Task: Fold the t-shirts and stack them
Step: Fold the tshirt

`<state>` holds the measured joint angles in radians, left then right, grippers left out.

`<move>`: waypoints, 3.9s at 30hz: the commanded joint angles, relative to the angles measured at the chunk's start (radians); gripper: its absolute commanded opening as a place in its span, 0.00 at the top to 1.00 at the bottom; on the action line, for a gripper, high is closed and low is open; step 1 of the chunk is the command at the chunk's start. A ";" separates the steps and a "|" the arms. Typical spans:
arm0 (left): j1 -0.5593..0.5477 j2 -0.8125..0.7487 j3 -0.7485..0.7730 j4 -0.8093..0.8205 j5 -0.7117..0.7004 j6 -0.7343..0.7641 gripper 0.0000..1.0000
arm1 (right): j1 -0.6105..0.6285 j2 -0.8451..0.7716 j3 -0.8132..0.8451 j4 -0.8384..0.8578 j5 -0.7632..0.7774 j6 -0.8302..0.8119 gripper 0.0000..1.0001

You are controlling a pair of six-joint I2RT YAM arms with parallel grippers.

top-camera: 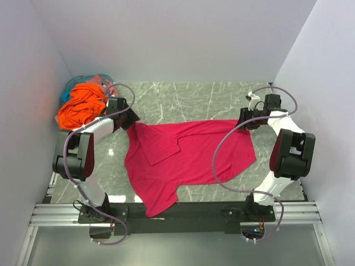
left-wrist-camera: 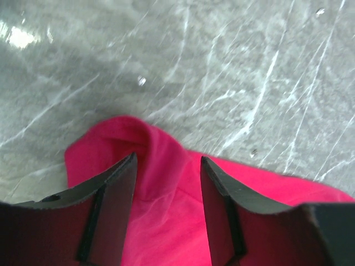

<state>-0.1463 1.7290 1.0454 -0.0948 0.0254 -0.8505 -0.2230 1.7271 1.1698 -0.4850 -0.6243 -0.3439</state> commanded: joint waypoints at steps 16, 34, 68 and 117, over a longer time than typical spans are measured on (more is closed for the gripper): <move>0.007 0.067 0.054 0.033 -0.019 0.024 0.81 | -0.050 0.091 0.094 0.005 0.043 0.100 0.50; 0.021 -0.068 -0.113 0.087 -0.058 -0.016 0.99 | -0.065 0.084 0.080 0.014 0.084 0.158 0.55; 0.031 -0.091 -0.119 0.087 -0.033 -0.008 0.99 | -0.090 0.213 0.142 0.008 0.170 0.203 0.59; 0.063 -0.213 -0.096 0.138 0.126 0.031 0.49 | -0.124 0.068 0.128 0.019 0.310 0.031 0.51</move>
<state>-0.0860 1.6218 0.9607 -0.0204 0.1013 -0.8284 -0.3386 1.8938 1.3186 -0.4919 -0.3592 -0.2535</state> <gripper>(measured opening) 0.499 0.481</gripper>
